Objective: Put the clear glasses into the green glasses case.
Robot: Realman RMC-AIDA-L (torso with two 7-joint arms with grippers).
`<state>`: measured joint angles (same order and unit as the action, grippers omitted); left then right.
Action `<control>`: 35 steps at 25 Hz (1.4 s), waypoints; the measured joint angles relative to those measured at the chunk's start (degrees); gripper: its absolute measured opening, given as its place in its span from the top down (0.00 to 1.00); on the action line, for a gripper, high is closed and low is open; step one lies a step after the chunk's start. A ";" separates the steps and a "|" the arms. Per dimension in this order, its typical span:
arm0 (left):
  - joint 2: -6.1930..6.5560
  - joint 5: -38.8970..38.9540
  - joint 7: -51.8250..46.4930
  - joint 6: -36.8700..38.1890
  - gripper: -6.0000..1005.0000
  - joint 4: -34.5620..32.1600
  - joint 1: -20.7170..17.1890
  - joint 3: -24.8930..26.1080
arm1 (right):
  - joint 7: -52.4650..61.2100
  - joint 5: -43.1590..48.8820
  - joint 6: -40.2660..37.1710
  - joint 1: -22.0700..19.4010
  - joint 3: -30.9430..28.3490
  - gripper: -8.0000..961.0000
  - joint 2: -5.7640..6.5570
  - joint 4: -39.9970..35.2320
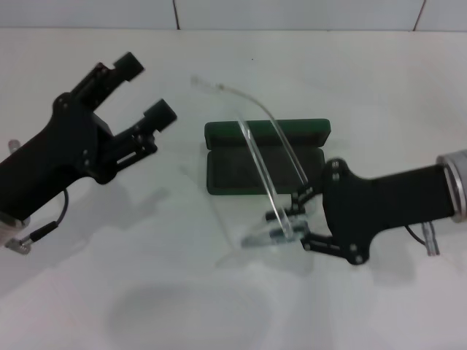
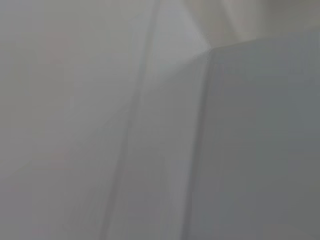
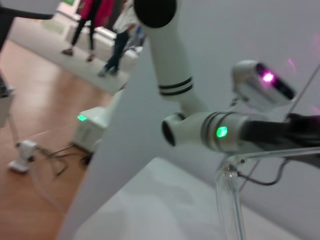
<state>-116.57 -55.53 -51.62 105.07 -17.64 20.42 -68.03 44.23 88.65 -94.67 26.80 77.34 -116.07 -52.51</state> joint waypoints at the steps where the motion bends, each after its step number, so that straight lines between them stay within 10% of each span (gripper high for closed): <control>1: 0.26 -0.85 -0.26 1.32 0.12 -0.23 0.35 0.00 | -0.37 -0.87 0.92 0.04 -0.01 0.87 0.01 0.33; 35: 0.41 -16.25 -9.93 0.78 0.12 -6.27 5.55 0.04 | -5.67 -9.40 14.02 1.07 13.43 0.87 -0.11 0.02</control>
<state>-116.16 -71.78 -61.54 105.85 -23.91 25.96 -67.99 38.55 79.25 -80.65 27.87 90.78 -116.19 -52.49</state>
